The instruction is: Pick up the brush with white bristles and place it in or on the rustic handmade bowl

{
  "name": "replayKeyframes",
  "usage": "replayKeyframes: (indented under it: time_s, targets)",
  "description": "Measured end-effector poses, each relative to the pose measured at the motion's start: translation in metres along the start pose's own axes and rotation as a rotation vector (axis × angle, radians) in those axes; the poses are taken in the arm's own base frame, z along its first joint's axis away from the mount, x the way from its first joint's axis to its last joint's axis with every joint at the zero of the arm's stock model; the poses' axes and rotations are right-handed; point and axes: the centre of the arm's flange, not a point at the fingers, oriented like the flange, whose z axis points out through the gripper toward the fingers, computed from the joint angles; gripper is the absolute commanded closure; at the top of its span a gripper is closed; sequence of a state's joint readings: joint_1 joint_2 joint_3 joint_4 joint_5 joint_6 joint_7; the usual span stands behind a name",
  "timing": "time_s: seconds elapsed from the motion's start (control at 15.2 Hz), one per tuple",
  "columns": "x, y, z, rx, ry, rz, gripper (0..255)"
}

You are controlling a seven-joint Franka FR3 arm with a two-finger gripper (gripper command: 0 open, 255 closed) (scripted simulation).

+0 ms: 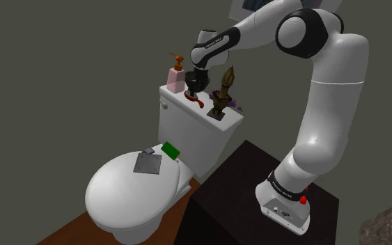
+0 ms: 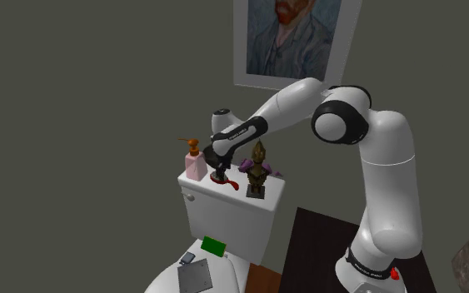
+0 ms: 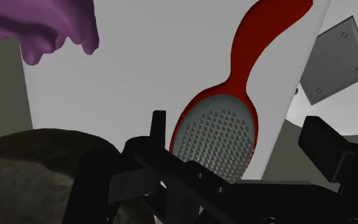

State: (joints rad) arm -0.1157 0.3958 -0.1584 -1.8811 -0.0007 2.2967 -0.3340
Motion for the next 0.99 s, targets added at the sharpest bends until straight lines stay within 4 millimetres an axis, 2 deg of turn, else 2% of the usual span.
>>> replayKeyframes:
  time_s: [0.4,0.79,0.86,0.99]
  targets:
    - [0.001,0.001,0.032,-0.001,-0.001,-0.001,0]
    - [0.001,0.001,0.035,-0.001,0.0,-0.001,0]
    - [0.001,0.001,0.035,-0.001,0.0,-0.001,255]
    - [0.001,0.001,0.035,-0.001,0.0,-0.001,255]
